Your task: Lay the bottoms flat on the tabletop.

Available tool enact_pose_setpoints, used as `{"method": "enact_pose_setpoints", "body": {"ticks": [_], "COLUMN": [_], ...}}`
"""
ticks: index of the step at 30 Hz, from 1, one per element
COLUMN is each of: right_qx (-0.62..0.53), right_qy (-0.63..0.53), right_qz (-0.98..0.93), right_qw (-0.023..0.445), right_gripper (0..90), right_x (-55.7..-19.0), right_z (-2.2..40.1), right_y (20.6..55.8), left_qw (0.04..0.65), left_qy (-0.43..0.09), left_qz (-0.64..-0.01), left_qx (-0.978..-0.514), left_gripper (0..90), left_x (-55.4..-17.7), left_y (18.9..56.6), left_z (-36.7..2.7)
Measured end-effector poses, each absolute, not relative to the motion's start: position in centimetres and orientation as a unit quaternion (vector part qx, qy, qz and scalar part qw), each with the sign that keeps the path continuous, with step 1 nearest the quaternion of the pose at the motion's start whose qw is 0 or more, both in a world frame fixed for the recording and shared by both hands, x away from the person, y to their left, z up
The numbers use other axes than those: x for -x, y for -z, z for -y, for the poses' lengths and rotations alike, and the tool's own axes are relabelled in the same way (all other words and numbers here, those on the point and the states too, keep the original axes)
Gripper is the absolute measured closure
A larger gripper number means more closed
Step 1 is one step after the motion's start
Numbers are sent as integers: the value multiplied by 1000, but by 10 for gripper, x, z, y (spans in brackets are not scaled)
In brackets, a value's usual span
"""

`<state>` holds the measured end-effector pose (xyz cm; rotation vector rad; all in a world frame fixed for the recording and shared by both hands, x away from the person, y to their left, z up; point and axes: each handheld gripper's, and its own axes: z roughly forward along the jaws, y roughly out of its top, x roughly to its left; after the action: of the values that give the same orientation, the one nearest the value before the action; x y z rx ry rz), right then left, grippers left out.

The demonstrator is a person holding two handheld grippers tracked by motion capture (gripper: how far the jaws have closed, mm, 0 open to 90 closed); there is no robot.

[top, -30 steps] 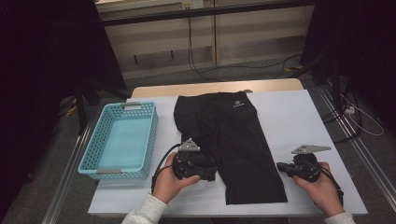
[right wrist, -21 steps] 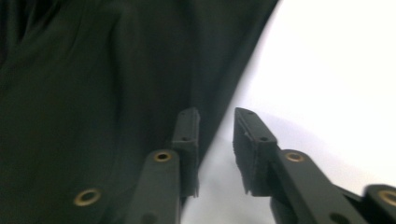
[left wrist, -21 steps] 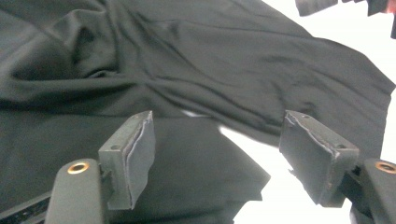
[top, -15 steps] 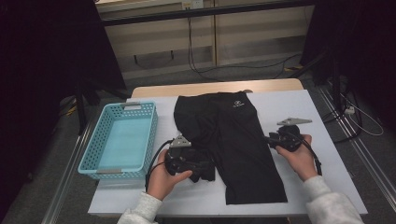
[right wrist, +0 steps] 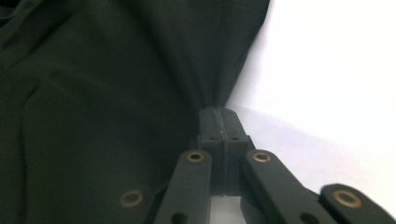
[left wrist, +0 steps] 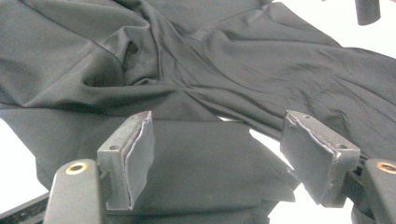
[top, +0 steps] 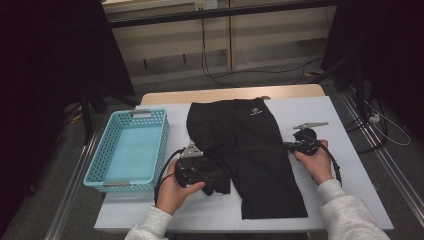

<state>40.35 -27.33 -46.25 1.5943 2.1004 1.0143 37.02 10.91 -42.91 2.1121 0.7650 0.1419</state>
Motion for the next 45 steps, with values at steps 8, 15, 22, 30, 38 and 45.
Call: {"method": "enact_pose_setpoints", "body": {"ticks": [8,15,22,30,38,45], "right_qx": [-560,-557,-564,-563,-568,-584], "right_qy": [-365,-360,-371,-393,-383,-371], "right_qz": [-722,-723,-715,-714,-713,-705], "right_qw": [180,192,182,138,149,154], "right_gripper": [658,587,716,899,900,900], "right_x": [-416,-455,-478,-479,-476,-474], "right_z": [278,268,262,264,278,292], "right_y": [465,464,467,469,465,466], "left_qw": [426,436,442,445,441,434], "left_qy": [-53,-58,-63,-63,-64,-61], "left_qz": [-308,-311,-320,-325,-329,-326], "left_qx": [-849,-843,-836,-832,-833,-837], "left_gripper": [262,260,261,266,263,262], "left_x": [-371,-373,-376,-378,-379,-379], "left_y": [430,428,428,428,430,433], "left_z": [-109,-111,-115,-116,-117,-112]}}
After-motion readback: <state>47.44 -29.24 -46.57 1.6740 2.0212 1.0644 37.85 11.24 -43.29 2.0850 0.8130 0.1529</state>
